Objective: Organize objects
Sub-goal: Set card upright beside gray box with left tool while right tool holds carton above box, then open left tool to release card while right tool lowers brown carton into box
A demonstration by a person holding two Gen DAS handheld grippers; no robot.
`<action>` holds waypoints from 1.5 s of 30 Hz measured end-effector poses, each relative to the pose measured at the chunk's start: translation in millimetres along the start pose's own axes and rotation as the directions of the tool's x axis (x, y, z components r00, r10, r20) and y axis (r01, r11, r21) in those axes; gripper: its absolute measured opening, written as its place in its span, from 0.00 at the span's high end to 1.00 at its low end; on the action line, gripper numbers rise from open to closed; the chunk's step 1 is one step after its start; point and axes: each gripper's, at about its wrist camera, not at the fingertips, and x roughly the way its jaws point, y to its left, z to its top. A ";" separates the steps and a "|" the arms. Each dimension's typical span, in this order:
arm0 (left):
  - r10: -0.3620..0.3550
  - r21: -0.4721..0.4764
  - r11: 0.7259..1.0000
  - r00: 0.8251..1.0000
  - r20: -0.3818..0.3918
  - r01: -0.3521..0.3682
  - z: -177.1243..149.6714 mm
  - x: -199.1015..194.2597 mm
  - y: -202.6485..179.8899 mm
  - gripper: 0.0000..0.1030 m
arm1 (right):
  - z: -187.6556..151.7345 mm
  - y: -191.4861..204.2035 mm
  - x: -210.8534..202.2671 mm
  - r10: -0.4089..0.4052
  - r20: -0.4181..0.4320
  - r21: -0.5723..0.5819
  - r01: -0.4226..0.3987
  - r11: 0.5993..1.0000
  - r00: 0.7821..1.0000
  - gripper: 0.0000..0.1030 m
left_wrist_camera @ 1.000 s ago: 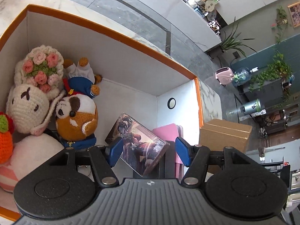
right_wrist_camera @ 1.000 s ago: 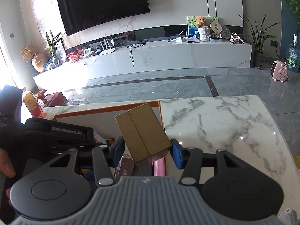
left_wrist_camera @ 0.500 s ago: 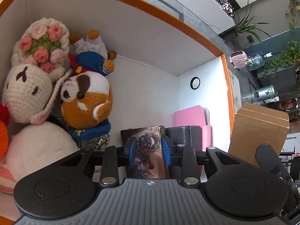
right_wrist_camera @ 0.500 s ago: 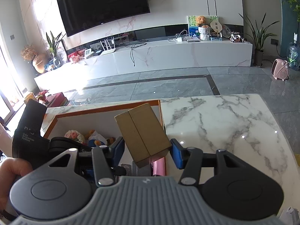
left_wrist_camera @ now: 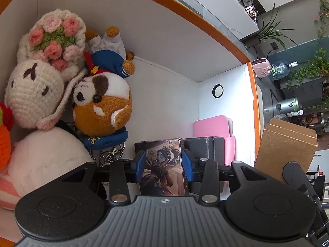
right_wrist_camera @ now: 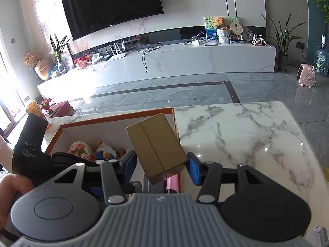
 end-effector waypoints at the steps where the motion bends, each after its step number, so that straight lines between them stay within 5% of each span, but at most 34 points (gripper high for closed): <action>1: -0.006 -0.012 1.000 1.000 -0.003 0.006 0.1 0.1 1.9 0.56 | -0.1 0.1 -0.2 0.001 0.000 0.001 -0.001 1.000 1.000 0.47; 13: -0.030 -0.024 0.999 0.998 -0.049 0.028 1.1 13.8 -4.6 0.53 | 0.6 4.8 -3.7 0.000 0.008 -0.009 0.000 1.000 1.000 0.47; 24: -0.153 -0.124 0.982 0.986 -0.072 0.144 6.6 14.6 13.2 0.54 | -0.1 8.3 1.1 -0.004 0.002 -0.012 0.004 1.000 1.000 0.47; 31: 0.028 0.102 0.994 0.999 0.019 -0.029 -0.8 -0.6 -17.2 0.57 | 0.0 8.0 -2.2 -0.020 0.010 -0.035 0.020 0.999 1.000 0.47; 34: 0.161 0.248 0.953 0.985 0.065 -0.172 -5.5 -8.1 -35.4 0.66 | 0.4 5.4 -3.0 -0.022 0.011 -0.032 0.022 0.999 1.000 0.47; 37: 0.309 0.385 0.869 0.949 0.068 -0.310 -10.1 -1.3 -50.8 0.77 | 0.4 5.3 -2.6 -0.019 0.013 -0.029 0.019 0.999 1.000 0.47; 42: 0.421 0.482 0.786 0.906 0.042 -0.388 -17.2 22.6 -62.9 0.82 | -0.8 7.9 -0.1 -0.022 0.015 -0.043 0.023 0.999 1.000 0.47; 45: 0.441 0.496 0.772 0.897 0.032 -0.397 -16.1 29.9 -67.2 0.88 | -1.4 8.3 -1.4 -0.053 0.033 -0.076 0.055 0.996 0.998 0.47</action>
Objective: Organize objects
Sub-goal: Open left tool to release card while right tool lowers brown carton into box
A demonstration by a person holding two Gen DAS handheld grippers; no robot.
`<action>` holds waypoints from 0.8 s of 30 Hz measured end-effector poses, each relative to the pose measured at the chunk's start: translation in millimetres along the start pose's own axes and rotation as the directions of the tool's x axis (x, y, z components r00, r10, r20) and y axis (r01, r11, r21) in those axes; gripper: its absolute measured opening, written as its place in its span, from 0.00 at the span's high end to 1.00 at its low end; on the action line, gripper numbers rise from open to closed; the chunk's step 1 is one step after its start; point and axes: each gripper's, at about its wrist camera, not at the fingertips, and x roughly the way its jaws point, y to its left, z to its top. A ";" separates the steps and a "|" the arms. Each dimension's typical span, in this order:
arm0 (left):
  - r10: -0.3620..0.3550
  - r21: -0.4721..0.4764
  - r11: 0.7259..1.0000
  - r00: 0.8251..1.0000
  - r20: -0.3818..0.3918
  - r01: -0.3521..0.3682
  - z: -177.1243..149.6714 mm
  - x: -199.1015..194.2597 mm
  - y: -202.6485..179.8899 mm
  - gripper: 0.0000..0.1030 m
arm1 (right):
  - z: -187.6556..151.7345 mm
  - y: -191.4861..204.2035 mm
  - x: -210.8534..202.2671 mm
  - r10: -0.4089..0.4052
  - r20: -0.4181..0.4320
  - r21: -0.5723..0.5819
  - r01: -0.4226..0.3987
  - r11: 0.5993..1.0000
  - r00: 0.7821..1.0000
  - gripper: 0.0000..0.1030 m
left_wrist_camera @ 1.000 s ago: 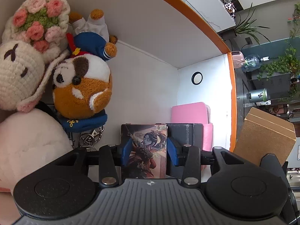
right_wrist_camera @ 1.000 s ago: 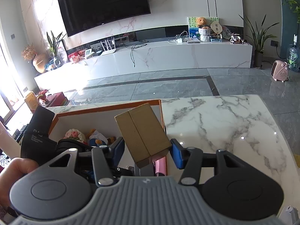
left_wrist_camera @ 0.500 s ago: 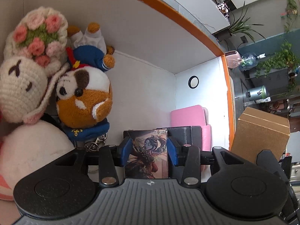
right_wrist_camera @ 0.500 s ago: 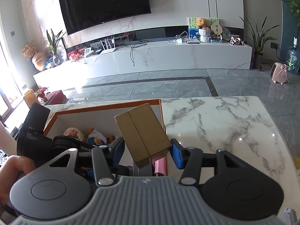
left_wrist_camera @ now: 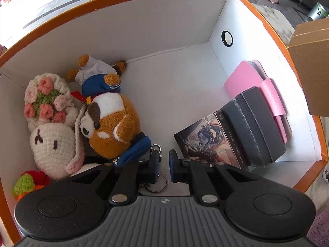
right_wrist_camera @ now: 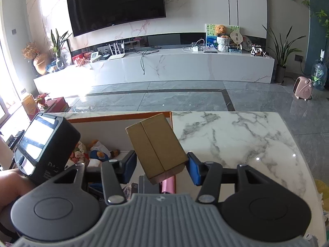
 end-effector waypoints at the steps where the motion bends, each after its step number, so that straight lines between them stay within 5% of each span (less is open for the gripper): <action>1: 0.002 0.004 1.000 1.000 -0.011 -0.002 1.0 1.6 -1.6 0.88 | 0.1 -1.3 -1.4 -0.009 0.007 -0.006 0.009 1.000 1.000 0.47; 14: -0.088 -0.059 0.995 0.983 -0.161 0.079 20.5 21.8 -3.0 1.00 | 2.1 -22.2 7.3 -0.006 -0.008 0.067 0.007 0.998 1.000 0.47; 17: -0.219 -0.128 0.972 0.956 -0.196 0.196 25.1 29.0 0.4 1.00 | 3.0 -29.4 10.6 0.033 -0.023 0.113 -0.030 0.993 0.999 0.48; 24: -0.272 -0.146 0.957 0.951 -0.148 0.251 17.7 28.0 0.4 1.00 | 3.2 -32.2 11.5 0.051 -0.030 0.127 -0.047 0.991 0.998 0.49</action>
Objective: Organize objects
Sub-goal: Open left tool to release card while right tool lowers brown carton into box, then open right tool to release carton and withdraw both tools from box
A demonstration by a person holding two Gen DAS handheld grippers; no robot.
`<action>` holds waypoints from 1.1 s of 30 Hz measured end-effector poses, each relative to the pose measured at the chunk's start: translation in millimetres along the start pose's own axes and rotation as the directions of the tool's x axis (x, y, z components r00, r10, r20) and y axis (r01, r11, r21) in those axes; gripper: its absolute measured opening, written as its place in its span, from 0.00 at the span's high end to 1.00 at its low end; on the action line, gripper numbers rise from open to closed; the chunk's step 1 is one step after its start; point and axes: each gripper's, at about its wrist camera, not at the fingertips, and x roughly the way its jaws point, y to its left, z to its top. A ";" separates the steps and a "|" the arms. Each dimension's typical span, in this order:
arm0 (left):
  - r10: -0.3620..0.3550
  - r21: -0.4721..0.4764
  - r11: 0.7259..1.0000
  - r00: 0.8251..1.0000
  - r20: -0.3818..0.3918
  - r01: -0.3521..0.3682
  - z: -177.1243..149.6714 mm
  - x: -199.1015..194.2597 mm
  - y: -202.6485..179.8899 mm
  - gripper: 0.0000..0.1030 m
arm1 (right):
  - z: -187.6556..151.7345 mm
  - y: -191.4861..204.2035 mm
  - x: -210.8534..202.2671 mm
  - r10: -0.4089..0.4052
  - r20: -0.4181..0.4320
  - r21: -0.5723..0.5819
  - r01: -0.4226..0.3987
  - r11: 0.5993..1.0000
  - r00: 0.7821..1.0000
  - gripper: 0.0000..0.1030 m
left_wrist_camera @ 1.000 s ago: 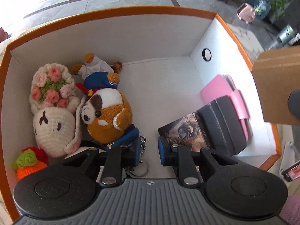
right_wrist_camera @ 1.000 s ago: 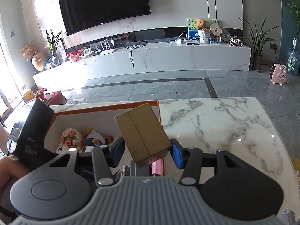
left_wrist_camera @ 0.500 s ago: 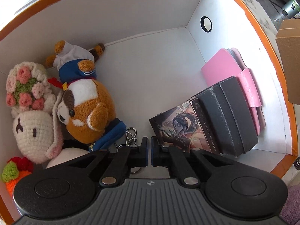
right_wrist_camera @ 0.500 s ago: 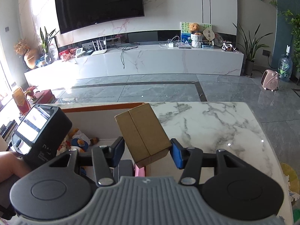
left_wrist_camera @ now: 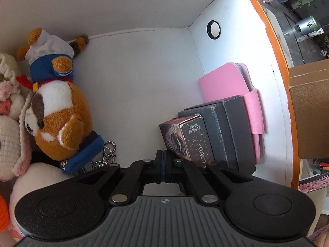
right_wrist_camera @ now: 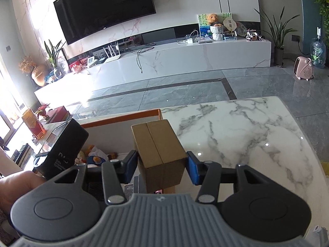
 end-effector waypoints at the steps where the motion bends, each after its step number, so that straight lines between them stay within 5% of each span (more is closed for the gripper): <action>1: -0.009 -0.007 1.000 1.000 0.001 0.009 -1.2 -0.3 1.6 1.00 | -0.1 -0.4 -0.2 0.000 0.000 -0.002 0.000 1.000 1.000 0.49; 10: -0.027 0.015 1.000 0.993 0.115 0.026 -22.6 -30.8 4.8 0.95 | 0.6 14.6 -6.9 0.051 -0.013 -0.015 -0.052 0.999 0.999 0.51; 21: -0.019 -0.057 0.998 0.944 0.330 0.040 -32.8 -89.7 56.2 0.94 | -12.9 59.8 15.7 0.140 -0.133 -0.017 -0.144 0.989 0.981 0.53; 33: -0.108 -0.103 0.983 0.938 0.330 0.149 -49.6 -106.5 82.9 0.95 | -27.1 91.9 61.7 0.111 -0.236 -0.039 -0.124 0.992 0.965 0.53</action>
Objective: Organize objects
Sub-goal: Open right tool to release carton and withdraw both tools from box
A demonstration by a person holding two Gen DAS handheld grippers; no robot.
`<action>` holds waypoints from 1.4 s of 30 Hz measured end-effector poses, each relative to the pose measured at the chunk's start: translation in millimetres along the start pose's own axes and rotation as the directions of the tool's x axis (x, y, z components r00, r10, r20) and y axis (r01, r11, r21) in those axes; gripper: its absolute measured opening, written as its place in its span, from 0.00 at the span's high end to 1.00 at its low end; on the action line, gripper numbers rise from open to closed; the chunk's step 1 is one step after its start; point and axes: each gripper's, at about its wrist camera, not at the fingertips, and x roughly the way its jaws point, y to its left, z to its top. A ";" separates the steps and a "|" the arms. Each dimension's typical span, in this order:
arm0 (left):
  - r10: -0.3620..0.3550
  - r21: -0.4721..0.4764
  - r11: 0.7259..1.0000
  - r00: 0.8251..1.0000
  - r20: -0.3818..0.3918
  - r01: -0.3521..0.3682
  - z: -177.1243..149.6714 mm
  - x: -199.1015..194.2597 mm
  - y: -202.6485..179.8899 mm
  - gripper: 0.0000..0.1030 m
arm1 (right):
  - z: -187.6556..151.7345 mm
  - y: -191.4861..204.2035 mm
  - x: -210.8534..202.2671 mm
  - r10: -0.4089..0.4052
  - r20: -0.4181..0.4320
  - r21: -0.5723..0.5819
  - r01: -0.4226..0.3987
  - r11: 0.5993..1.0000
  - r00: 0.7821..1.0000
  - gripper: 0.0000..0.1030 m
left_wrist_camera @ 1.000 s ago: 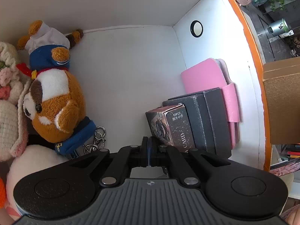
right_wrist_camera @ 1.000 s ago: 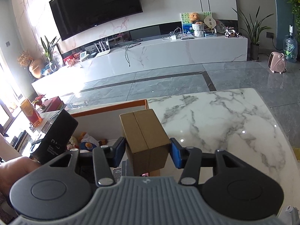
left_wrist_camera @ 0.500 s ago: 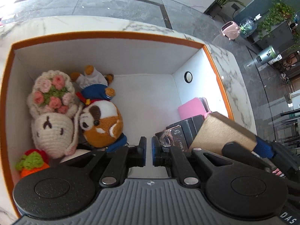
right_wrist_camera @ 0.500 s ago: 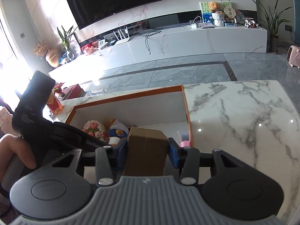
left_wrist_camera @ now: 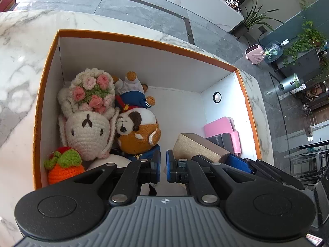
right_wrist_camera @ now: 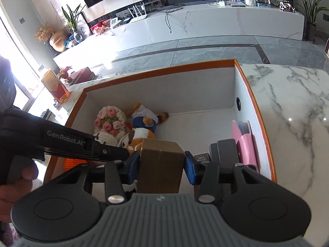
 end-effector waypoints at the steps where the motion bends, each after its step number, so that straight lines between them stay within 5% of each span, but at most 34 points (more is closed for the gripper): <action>1: -0.009 -0.002 1.000 1.000 -0.004 0.009 -0.2 0.8 0.5 0.95 | -1.1 2.8 2.2 -0.016 0.003 -0.024 0.016 1.000 1.000 0.53; 13: -0.052 -0.048 0.998 0.997 -0.064 0.049 4.5 40.4 -4.8 0.95 | -10.2 22.3 17.4 -0.146 0.024 -0.262 0.147 0.954 0.989 0.54; 25: -0.025 -0.036 0.999 0.995 -0.095 0.021 -2.0 52.6 -4.3 0.95 | -8.8 11.9 14.5 -0.065 -0.089 -0.236 0.042 0.971 0.994 0.52; 32: -0.007 -0.021 1.000 0.999 -0.053 0.006 1.7 40.0 -3.0 0.95 | 6.5 -2.1 -3.1 -0.064 -0.054 -0.237 0.050 0.970 0.996 0.53; 38: 0.012 0.086 0.996 0.999 0.034 -0.015 11.5 29.5 -21.7 0.95 | 34.8 -25.2 0.3 -0.140 -0.034 -0.224 0.129 0.966 0.990 0.62; 42: -0.032 0.100 0.995 0.998 0.056 0.026 19.4 37.7 -27.9 0.95 | 48.3 -34.6 13.9 -0.186 -0.046 -0.248 0.169 0.954 0.982 0.77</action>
